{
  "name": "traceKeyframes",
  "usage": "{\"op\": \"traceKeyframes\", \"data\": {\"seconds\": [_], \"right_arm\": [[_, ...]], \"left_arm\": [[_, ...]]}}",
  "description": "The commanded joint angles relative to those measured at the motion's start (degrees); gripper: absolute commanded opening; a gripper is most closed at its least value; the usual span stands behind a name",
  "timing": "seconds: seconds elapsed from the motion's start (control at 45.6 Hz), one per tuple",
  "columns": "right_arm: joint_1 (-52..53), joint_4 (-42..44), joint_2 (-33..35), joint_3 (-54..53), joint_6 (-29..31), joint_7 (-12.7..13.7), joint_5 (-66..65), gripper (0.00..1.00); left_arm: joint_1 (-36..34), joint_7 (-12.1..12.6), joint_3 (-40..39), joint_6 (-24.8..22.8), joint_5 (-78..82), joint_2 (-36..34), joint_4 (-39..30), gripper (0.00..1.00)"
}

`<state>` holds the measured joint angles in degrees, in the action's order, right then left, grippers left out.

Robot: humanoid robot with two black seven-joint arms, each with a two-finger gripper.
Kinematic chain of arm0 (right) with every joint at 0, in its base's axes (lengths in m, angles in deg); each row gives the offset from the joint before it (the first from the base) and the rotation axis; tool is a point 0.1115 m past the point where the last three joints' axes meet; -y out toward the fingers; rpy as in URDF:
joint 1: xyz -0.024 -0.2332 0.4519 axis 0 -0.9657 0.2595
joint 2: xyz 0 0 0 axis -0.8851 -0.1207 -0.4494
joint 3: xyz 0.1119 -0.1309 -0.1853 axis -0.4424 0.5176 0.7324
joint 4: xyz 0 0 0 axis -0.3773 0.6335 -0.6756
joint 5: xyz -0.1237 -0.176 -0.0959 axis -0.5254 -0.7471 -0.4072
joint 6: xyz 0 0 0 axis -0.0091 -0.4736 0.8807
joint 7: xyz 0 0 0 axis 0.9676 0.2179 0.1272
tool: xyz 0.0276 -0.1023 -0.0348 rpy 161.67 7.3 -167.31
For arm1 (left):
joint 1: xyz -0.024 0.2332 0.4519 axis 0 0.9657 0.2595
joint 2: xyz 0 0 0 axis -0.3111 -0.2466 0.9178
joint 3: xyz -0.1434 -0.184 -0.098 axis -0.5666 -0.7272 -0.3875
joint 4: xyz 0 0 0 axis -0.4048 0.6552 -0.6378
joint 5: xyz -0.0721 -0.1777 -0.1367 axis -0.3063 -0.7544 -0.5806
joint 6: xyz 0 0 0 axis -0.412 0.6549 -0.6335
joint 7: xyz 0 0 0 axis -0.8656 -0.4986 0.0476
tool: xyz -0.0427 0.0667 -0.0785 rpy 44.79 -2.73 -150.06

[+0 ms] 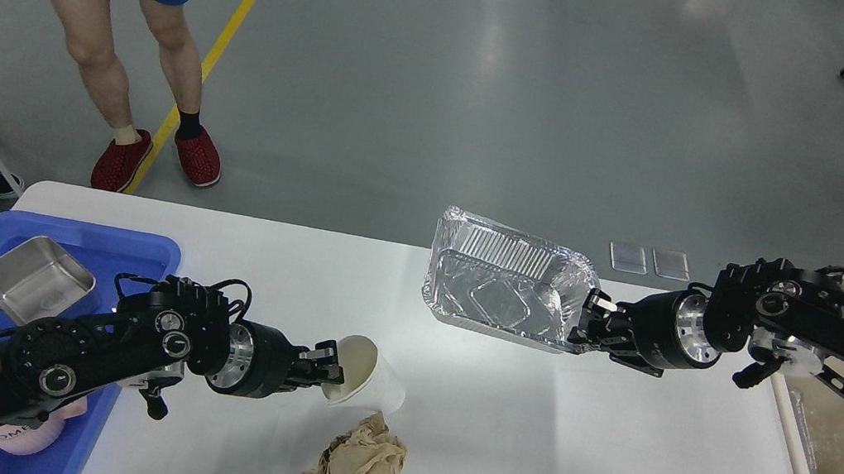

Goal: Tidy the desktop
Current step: 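Lift the paper cup with the left gripper up and away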

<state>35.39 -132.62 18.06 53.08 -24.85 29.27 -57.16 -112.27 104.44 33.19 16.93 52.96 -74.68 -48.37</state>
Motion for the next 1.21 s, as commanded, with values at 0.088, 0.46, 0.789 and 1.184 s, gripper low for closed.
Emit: {"op": "traceKeyframes", "data": {"seconds": [0.088,0.46,0.789,1.184], "right_arm": [[-0.02,0.00,0.19,-0.11,0.00,0.00,0.00,0.00],[-0.46,0.00,0.19,-0.11,0.00,0.00,-0.09,0.00],[-1.16,0.09,0.10,-1.25,0.00,0.00,-0.09,0.00],[-1.43,0.09,0.19,-1.25,0.00,0.00,-0.18,0.00]], "left_arm": [[0.05,0.09,-0.13,-0.35,0.08,-0.95,-0.93,0.01],[-1.00,1.50,-1.18,-3.25,-0.54,-21.50,-19.72,0.00],[-0.91,0.53,-17.69,-15.81,-9.05,-46.03,-29.76,0.01],[-1.09,0.79,-35.73,-26.46,-13.90,-53.86,-29.76,0.01]]}}
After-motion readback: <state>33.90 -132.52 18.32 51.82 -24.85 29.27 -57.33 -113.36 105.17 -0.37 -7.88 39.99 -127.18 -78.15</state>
